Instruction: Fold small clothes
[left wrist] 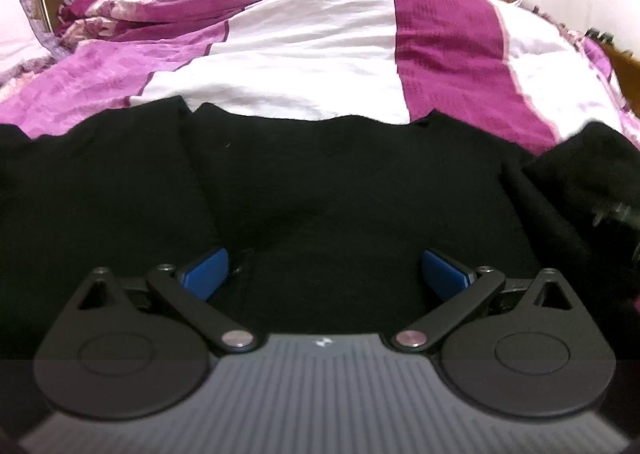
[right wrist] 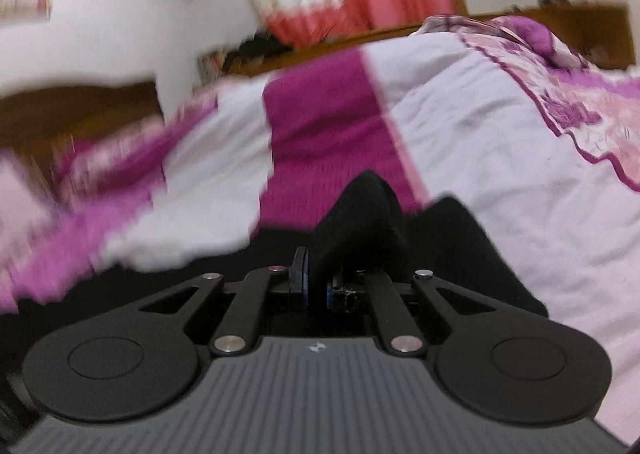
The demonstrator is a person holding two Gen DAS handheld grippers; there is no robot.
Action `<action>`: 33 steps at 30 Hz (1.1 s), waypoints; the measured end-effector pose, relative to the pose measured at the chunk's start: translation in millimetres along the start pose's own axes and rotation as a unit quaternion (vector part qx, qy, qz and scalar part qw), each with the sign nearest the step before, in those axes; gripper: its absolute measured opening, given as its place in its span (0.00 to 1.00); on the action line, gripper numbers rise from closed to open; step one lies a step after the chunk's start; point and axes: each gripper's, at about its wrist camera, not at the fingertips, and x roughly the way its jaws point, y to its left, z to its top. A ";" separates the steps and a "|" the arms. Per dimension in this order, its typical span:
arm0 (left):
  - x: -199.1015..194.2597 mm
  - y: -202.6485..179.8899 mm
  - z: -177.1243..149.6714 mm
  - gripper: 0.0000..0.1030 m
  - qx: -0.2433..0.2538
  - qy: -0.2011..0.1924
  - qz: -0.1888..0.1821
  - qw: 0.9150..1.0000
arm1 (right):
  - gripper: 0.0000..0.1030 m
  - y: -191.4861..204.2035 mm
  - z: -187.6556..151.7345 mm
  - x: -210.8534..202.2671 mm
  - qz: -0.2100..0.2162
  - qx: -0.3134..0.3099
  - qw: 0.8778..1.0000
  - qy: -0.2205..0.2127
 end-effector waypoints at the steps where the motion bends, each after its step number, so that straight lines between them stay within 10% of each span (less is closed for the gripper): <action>1: 0.3 -0.6 0.1 1.00 0.002 0.000 0.003 1.000 | 0.07 10.1 -6.4 4.1 -0.010 -0.040 0.999 0.010; 7: -1.9 10.2 -0.3 1.00 -0.027 -0.007 -0.011 1.000 | 0.09 50.1 -22.2 13.2 -0.062 -0.191 0.979 0.027; 12: -3.6 11.5 1.4 1.00 -0.034 -0.009 -0.010 0.999 | 0.56 67.9 -36.0 -10.6 -0.041 -0.277 0.960 -0.033; 18: -21.7 32.3 -2.4 0.99 -0.078 -0.022 -0.034 0.996 | 0.60 64.6 -44.4 -47.1 0.012 -0.308 0.951 0.003; 25: -43.3 65.3 0.9 0.99 -0.136 0.015 -0.150 0.979 | 0.76 66.4 -64.5 -83.6 -0.177 -0.210 0.955 0.114; 27: -45.0 69.4 7.9 0.99 -0.190 0.025 -0.199 0.961 | 0.78 53.7 -67.9 -92.8 -0.172 -0.117 0.970 0.130; 30: -27.6 69.8 15.9 0.99 -0.286 0.074 -0.326 0.898 | 0.86 41.5 -76.0 -95.2 -0.158 -0.098 0.975 0.121; 33: -6.0 56.2 14.8 1.00 -0.343 0.134 -0.353 0.860 | 0.92 29.6 -72.0 -82.7 -0.140 -0.067 0.980 0.129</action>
